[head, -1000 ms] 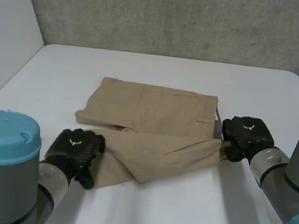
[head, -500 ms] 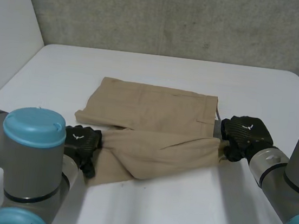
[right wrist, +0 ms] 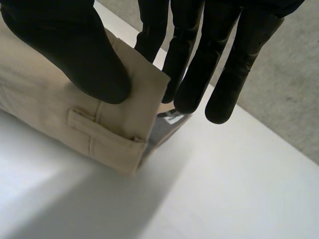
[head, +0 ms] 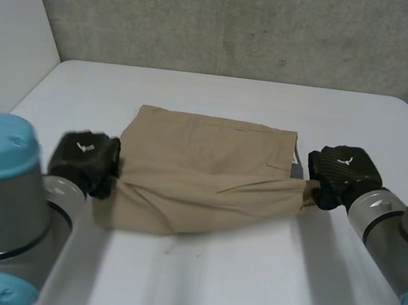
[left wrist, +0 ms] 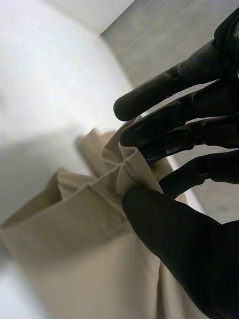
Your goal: Fold the shorts.
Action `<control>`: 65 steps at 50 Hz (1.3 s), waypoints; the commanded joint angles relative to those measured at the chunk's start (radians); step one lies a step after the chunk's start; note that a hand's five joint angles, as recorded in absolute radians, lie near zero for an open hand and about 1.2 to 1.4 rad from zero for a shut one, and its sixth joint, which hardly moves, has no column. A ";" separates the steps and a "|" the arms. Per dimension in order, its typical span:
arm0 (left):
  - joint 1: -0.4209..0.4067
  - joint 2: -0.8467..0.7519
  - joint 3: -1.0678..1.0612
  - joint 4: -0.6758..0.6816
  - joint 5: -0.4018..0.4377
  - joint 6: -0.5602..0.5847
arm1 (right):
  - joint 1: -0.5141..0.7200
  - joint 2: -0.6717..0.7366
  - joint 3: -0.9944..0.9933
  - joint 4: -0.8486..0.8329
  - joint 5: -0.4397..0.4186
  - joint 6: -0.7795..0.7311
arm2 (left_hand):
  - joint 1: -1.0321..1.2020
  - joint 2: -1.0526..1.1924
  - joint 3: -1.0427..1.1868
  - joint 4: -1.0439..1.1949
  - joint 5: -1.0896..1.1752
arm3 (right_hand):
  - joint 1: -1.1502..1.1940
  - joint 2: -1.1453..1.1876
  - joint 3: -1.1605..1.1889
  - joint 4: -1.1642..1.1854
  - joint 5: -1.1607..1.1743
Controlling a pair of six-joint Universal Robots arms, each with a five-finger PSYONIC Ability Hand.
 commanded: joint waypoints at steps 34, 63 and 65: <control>0.192 0.473 -0.096 -0.450 0.418 0.073 | -0.064 -0.353 0.029 0.446 -0.109 -0.276 | 0.309 0.206 0.215 0.197 0.263 | 0.451 0.218 0.213 0.206 0.237; 0.192 0.168 0.139 -0.347 0.406 0.062 | 0.104 -0.134 0.371 0.000 -0.216 0.193 | 0.309 0.206 0.215 0.197 0.263 | -0.429 -0.662 -0.667 -0.674 -0.643; 0.192 0.154 0.151 -0.345 0.406 0.060 | 0.119 -0.114 0.368 -0.037 -0.197 0.193 | 0.309 0.206 0.215 0.197 0.263 | -0.388 -0.621 -0.626 -0.633 -0.602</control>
